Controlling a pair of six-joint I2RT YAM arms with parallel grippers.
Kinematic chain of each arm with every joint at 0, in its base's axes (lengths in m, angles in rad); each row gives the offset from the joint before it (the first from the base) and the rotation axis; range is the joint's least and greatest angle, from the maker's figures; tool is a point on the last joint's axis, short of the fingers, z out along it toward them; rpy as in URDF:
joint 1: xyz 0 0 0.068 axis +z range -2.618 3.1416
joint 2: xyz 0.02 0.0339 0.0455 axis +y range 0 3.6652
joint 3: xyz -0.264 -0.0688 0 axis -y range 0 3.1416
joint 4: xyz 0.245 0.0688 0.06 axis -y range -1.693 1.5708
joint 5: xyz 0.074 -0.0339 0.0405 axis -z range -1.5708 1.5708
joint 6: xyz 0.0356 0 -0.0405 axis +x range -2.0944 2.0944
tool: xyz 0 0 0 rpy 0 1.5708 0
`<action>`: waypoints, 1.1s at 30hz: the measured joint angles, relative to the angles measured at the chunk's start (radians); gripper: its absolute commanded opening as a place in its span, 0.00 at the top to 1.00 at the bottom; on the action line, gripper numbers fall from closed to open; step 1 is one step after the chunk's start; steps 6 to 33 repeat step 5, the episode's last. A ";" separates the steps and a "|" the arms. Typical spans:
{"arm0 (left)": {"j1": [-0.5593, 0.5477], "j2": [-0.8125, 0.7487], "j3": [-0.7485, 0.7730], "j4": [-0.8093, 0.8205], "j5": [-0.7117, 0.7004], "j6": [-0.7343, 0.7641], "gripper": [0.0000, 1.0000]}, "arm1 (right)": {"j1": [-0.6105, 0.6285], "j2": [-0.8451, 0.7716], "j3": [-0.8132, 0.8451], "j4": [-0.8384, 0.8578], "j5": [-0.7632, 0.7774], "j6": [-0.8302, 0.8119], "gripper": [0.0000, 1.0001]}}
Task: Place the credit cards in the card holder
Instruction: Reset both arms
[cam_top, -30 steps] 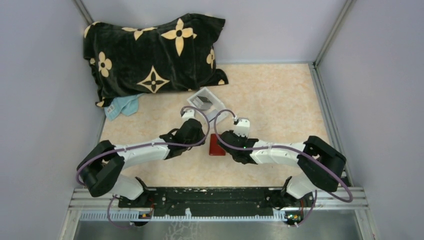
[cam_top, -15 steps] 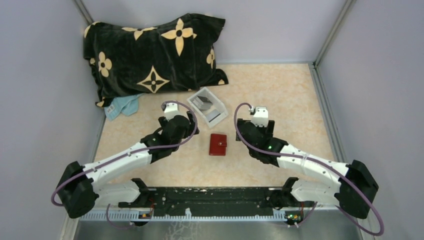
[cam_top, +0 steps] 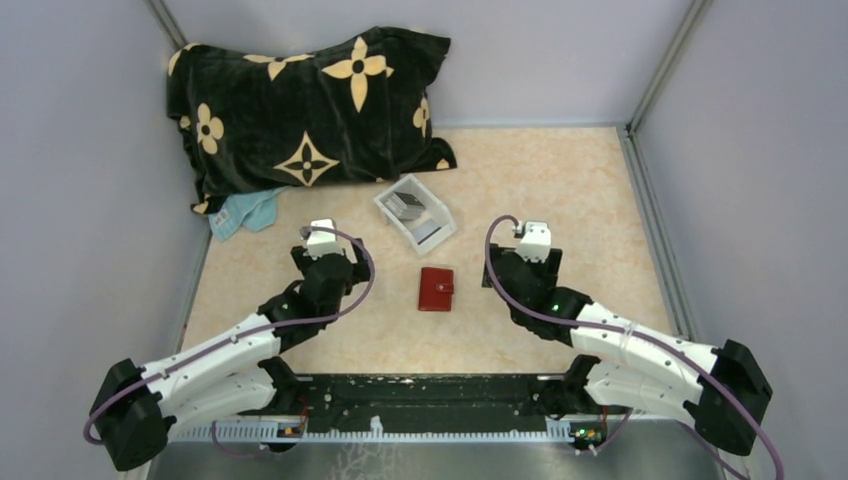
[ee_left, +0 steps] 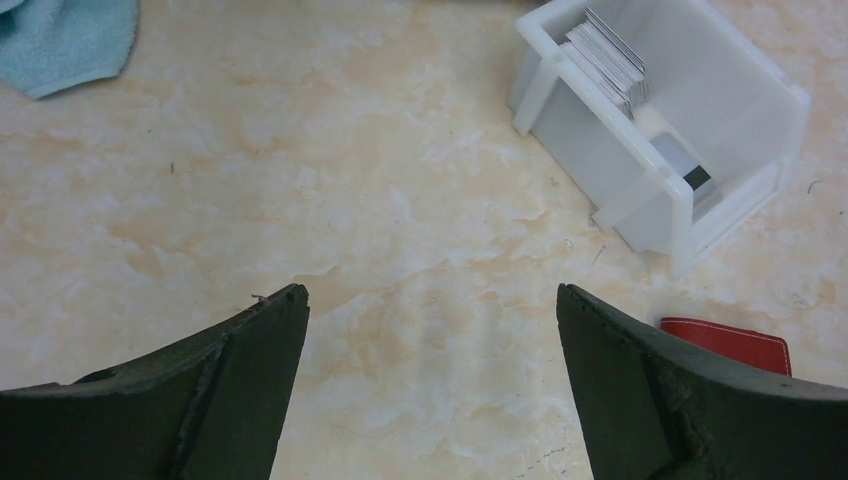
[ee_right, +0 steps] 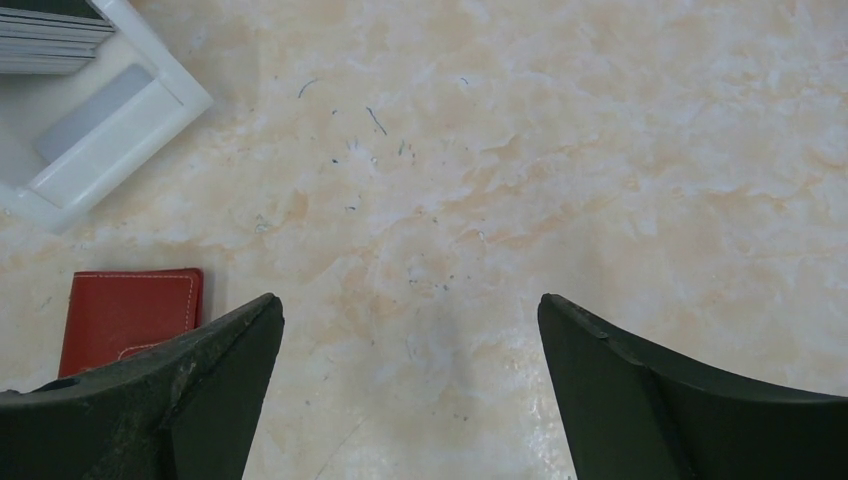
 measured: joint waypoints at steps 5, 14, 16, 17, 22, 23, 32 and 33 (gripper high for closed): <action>0.005 -0.021 -0.033 0.037 -0.016 0.018 0.01 | 0.000 -0.004 -0.018 -0.012 0.021 0.036 0.02; 0.005 -0.021 -0.033 0.037 -0.016 0.018 0.01 | 0.000 -0.004 -0.018 -0.012 0.021 0.036 0.02; 0.005 -0.021 -0.033 0.037 -0.016 0.018 0.01 | 0.000 -0.004 -0.018 -0.012 0.021 0.036 0.02; 0.005 -0.021 -0.033 0.037 -0.016 0.018 0.01 | 0.000 -0.004 -0.018 -0.012 0.021 0.036 0.02; 0.005 -0.021 -0.033 0.037 -0.016 0.018 0.01 | 0.000 -0.004 -0.018 -0.012 0.021 0.036 0.02; 0.005 -0.021 -0.033 0.037 -0.016 0.018 0.01 | 0.000 -0.004 -0.018 -0.012 0.021 0.036 0.02; 0.005 -0.021 -0.033 0.037 -0.016 0.018 0.01 | 0.000 -0.004 -0.018 -0.012 0.021 0.036 0.02; 0.005 -0.021 -0.033 0.037 -0.016 0.018 0.01 | 0.000 -0.004 -0.018 -0.012 0.021 0.036 0.02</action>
